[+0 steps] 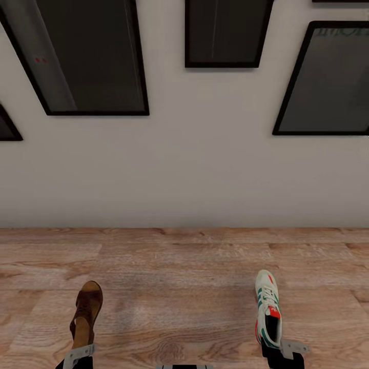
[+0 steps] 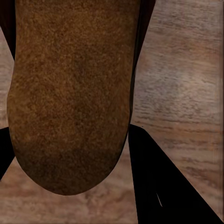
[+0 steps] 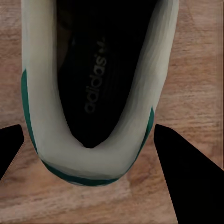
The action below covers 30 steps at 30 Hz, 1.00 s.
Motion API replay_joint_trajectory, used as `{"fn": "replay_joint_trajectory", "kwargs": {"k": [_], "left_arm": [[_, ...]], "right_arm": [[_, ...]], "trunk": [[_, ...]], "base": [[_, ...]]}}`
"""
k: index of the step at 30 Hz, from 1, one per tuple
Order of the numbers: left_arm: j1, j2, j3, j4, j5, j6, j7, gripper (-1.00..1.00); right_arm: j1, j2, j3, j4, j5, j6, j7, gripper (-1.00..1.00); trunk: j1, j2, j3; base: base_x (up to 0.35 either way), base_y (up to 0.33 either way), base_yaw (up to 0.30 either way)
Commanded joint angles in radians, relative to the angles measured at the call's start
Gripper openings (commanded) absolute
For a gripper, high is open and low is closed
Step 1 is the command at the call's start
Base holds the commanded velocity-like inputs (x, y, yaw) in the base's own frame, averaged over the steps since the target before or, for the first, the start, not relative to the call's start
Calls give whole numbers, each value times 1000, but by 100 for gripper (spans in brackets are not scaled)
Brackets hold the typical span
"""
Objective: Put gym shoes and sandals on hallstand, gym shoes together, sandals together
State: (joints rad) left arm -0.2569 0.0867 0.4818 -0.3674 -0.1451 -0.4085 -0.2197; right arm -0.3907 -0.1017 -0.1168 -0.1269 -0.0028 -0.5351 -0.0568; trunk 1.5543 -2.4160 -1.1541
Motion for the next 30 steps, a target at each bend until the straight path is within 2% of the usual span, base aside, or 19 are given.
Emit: {"fn": "replay_joint_trajectory", "kwargs": {"k": [1,8,14,30], "left_arm": [[-1,-1,9,1,-14,-4,-6,-100],[-1,-1,9,1,-14,-4,-6,-100],[-1,-2,8,1,-17,-4,-6,-100],[-1,-5,1,-1,-22,-3,-4,-100]], "right_arm": [[0,0,-3,1,-1,-3,2,-100],[0,0,-3,1,-2,-2,2,-100],[0,0,-4,1,-2,-2,2,-100],[0,0,-5,2,-2,-3,2,-100]], "trunk": [[-4,7,3],[-31,56,26],[-54,98,45],[-54,98,45]], "base": [[0,0,0],[0,0,-5],[0,0,-179],[0,0,-291]]}}
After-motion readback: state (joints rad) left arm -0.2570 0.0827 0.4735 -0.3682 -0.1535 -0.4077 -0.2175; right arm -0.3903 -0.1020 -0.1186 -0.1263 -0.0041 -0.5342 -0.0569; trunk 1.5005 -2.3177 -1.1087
